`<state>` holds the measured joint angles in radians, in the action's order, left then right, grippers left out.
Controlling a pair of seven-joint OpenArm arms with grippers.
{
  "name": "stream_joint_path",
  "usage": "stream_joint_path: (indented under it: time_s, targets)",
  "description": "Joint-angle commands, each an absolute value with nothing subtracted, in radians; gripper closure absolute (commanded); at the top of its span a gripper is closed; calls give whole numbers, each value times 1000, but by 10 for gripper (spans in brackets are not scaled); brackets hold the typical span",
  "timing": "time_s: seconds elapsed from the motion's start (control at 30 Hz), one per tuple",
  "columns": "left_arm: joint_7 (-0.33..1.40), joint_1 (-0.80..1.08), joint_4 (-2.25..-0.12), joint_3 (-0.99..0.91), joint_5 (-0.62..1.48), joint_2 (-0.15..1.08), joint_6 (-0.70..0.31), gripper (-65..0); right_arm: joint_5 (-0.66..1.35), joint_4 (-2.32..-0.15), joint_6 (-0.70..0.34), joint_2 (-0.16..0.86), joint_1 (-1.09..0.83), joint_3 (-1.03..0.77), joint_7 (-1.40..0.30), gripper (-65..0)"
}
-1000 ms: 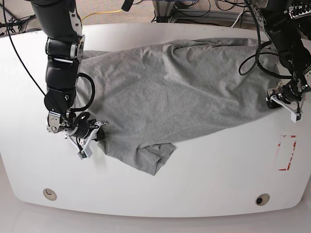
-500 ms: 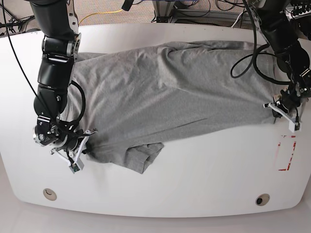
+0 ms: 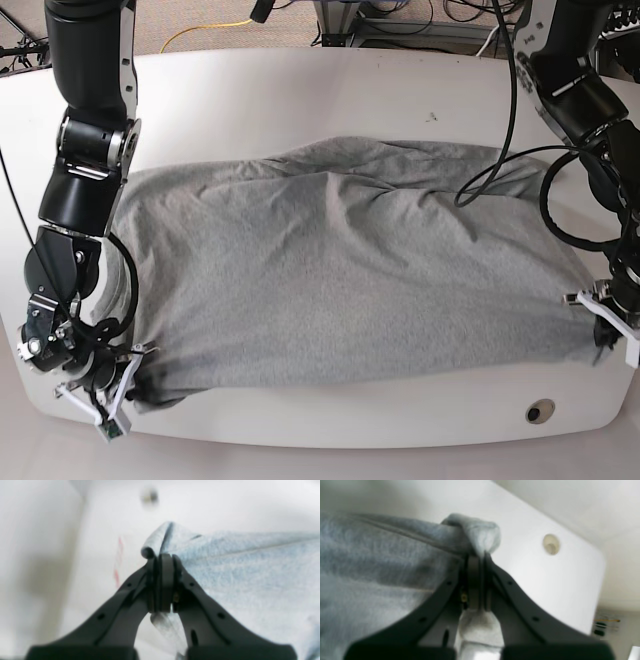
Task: Fold the T-shirt properly
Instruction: 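Lift the hem with both grippers and fold it over the shirt body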
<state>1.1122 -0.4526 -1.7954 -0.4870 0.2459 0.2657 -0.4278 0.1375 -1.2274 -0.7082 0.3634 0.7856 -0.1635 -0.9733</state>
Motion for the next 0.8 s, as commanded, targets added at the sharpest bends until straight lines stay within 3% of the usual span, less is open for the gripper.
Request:
stream_joint_path:
  time_s: [0.0, 0.5, 0.77]
  targets:
    - [1139, -544, -1870, -489, 245, 282, -421, 0, 127, -1248, -698, 415, 895, -171, -993, 0]
    - [1191, -1086, -1831, -334, 242, 323, -421, 0, 127, -1248, -698, 472, 1306, -168, -1171, 0]
    - [1208, -1079, -1807, -332, 331, 326, -421, 0, 128, -1313, -698, 492, 1300, -173, -1271, 0]
